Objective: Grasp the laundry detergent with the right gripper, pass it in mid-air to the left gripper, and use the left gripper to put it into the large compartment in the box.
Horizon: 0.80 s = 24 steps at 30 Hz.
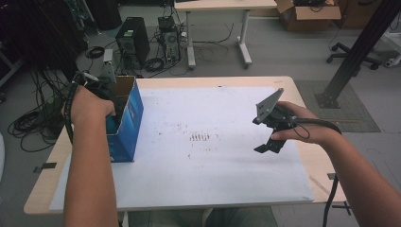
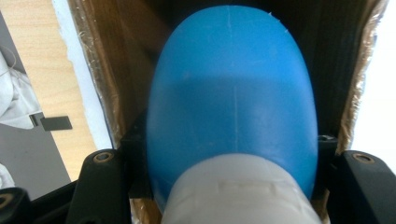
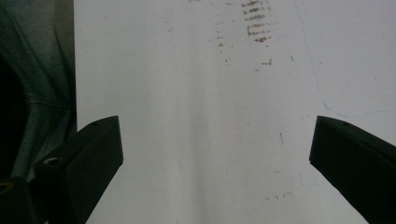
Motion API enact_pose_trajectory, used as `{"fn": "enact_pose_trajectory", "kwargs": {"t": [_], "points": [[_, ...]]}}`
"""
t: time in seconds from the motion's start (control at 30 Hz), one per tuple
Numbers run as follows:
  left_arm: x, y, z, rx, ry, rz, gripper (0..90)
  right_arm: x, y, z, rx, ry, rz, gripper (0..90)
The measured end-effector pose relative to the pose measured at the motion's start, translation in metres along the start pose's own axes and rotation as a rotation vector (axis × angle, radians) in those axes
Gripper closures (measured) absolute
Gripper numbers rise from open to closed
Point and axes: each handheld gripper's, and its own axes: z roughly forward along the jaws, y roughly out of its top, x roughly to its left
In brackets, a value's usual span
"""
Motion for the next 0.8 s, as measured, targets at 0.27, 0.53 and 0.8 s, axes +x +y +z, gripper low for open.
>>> {"fn": "enact_pose_trajectory", "kwargs": {"t": [0.27,0.53,0.8], "points": [[0.0,0.002,0.011,-0.002,0.008,0.001,38.5,0.001,0.0,0.001,0.002,-0.001,-0.002,2.8],[0.003,0.001,0.019,-0.001,0.007,-0.002,38.5,0.0,-0.001,0.003,0.003,0.003,-0.001,2.8],[0.004,0.0,0.02,-0.008,0.0,-0.001,38.5,0.001,0.001,0.005,0.005,0.004,-0.005,2.8]]}}
